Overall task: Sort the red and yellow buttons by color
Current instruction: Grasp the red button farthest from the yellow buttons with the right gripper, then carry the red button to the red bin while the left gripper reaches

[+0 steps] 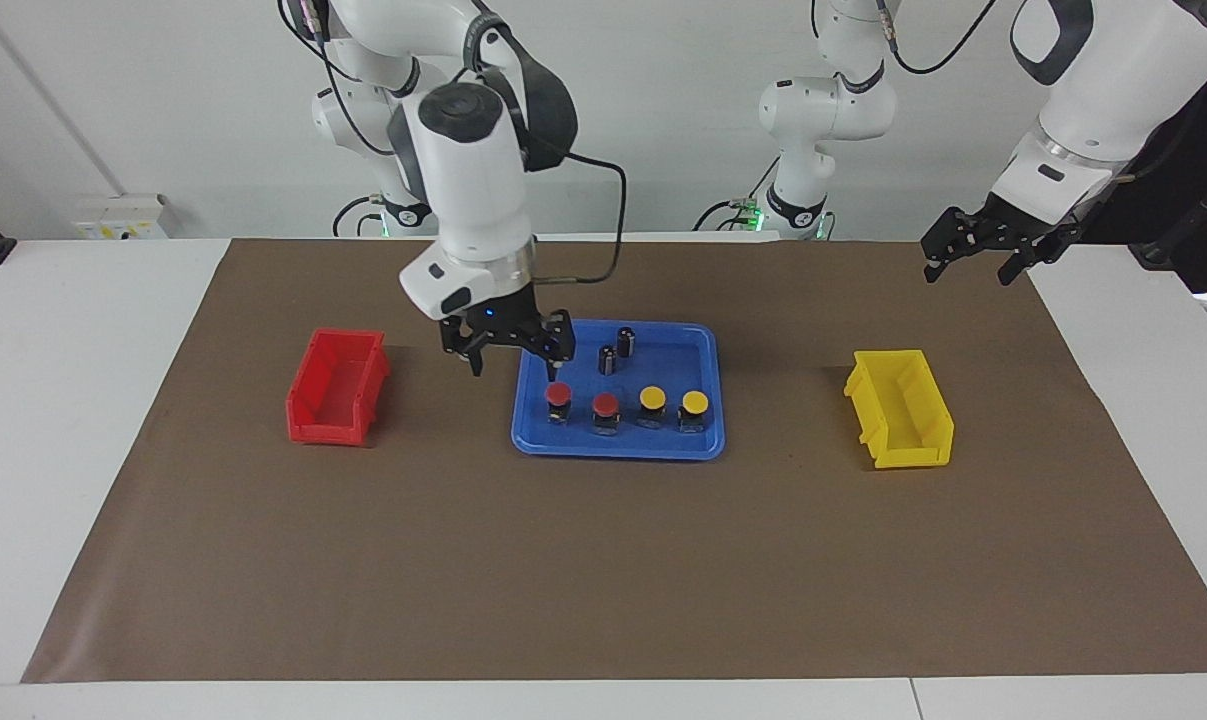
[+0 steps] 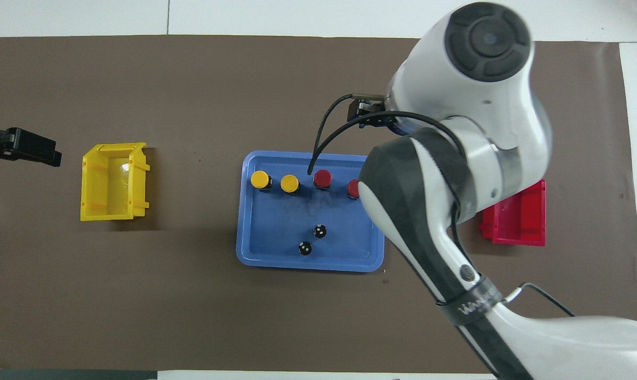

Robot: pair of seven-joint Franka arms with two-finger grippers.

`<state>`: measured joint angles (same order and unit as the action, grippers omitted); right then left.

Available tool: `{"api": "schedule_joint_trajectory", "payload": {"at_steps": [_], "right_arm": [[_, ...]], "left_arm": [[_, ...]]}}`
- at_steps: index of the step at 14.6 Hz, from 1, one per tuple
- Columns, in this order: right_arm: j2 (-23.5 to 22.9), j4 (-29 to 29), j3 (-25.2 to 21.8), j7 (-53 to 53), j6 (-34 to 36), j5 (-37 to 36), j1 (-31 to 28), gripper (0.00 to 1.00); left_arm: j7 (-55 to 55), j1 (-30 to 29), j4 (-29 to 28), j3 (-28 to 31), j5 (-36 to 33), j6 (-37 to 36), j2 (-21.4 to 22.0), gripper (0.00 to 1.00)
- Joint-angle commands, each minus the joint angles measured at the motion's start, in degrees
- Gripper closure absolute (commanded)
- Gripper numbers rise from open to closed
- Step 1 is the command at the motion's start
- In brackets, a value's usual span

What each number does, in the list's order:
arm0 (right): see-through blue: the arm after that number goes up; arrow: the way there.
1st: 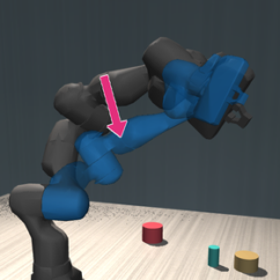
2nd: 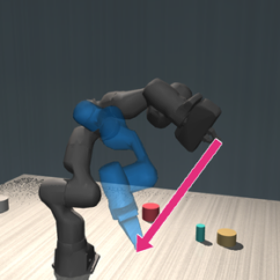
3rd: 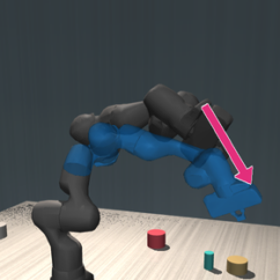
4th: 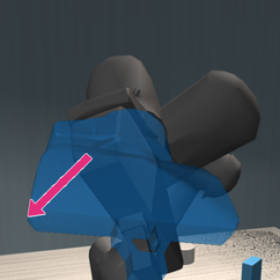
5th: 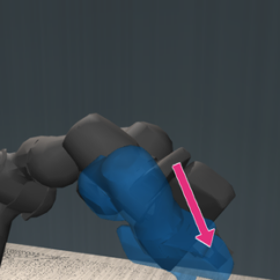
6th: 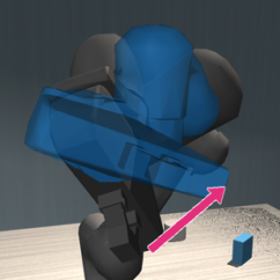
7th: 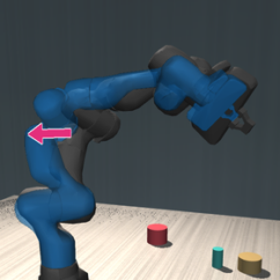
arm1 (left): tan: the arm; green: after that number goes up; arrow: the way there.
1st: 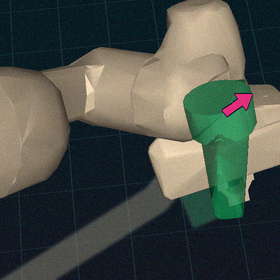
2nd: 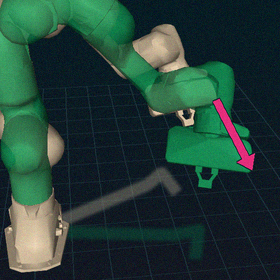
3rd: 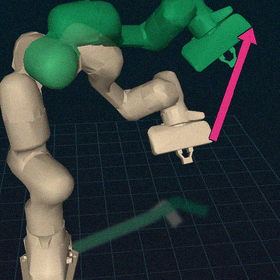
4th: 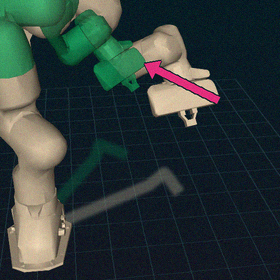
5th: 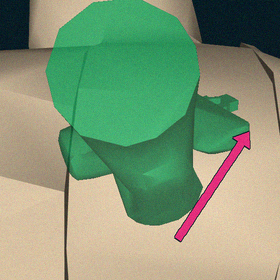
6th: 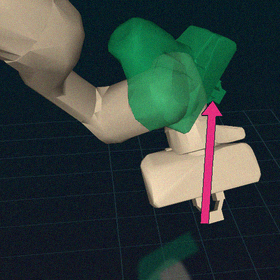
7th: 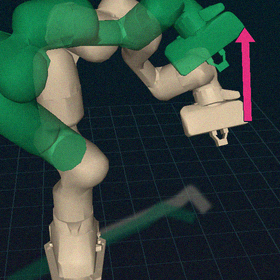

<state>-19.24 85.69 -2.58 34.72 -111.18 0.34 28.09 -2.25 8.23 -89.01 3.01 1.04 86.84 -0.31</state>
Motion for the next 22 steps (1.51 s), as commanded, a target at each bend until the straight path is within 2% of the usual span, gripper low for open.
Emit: {"api": "schedule_joint_trajectory", "payload": {"at_steps": [1,3,9,12,16,22], "right_arm": [[2.36,8.42,-0.32,1.05,-5.43,0.37,1.26,0.0],[2.89,13.6,-0.32,1.14,-10.0,0.28,1.79,0.0],[5.08,20.73,-0.05,0.17,-13.17,0.28,1.88,0.0],[6.23,25.66,-0.05,-0.88,-18.45,0.28,1.88,0.08],[4.48,25.49,-0.05,-0.79,-20.22,0.28,3.11,0.17],[4.65,26.37,-0.05,-0.79,-20.04,0.28,3.55,0.26]], "left_arm": [[-0.57,-0.58,-1.51,-0.29,0.01,-0.45,1.54,0.0],[-0.57,-0.58,-1.51,-0.29,0.01,-0.45,1.54,0.0],[-0.57,-0.58,-1.51,-0.29,0.01,-0.45,1.54,0.0],[-0.57,-0.58,-1.51,-0.29,0.01,-0.45,1.54,0.0],[-0.48,-0.41,-1.51,-0.29,0.01,-0.36,1.54,0.0],[-0.39,-0.76,-1.78,-0.29,0.01,-0.09,1.63,0.0]]}}
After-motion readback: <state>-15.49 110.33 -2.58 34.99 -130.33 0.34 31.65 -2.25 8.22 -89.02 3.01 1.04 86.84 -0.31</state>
